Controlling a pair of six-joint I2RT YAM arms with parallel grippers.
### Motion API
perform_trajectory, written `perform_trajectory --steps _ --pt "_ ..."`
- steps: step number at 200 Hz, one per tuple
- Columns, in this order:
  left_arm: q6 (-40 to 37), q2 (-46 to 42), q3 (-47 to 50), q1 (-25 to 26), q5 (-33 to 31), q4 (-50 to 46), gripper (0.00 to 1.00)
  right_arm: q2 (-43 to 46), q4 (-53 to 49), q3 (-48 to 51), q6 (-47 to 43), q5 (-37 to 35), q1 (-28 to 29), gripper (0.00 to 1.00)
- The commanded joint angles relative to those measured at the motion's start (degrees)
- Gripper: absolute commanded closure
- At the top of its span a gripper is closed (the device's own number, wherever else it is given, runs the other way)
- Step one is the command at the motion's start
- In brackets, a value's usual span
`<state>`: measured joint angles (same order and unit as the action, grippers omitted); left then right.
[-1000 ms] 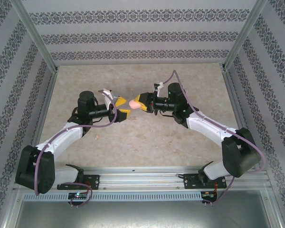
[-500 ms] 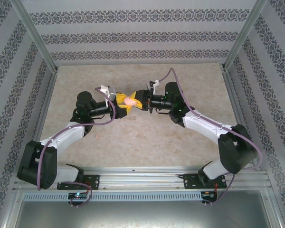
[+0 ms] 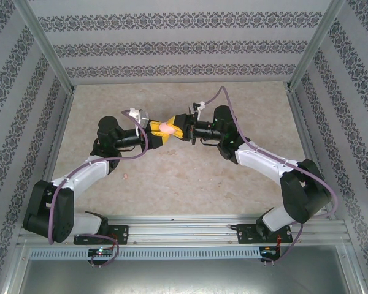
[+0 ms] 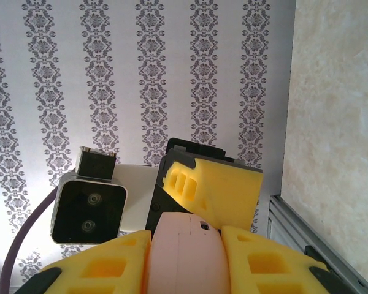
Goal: Insert wireless bluetooth earbuds into charging case
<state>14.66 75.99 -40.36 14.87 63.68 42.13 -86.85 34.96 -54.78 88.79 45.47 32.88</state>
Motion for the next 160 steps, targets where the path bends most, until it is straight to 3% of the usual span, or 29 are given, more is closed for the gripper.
perform_trajectory --steps 1,70,127,160 --pt "1.79 0.17 -1.99 0.09 3.09 4.14 0.57 -0.65 3.34 0.22 0.65 -0.51 1.13 0.79" --pt "2.52 0.55 -2.89 0.07 3.29 3.81 0.47 -0.62 4.41 0.41 1.32 -0.56 1.15 0.79" --pt "2.53 0.72 -2.88 0.07 3.46 3.74 0.48 -1.44 4.95 0.51 1.45 -0.85 1.28 0.79" --pt "3.22 0.49 -2.83 0.09 3.03 4.79 0.42 -2.1 5.6 0.03 1.9 -0.75 1.48 0.79"
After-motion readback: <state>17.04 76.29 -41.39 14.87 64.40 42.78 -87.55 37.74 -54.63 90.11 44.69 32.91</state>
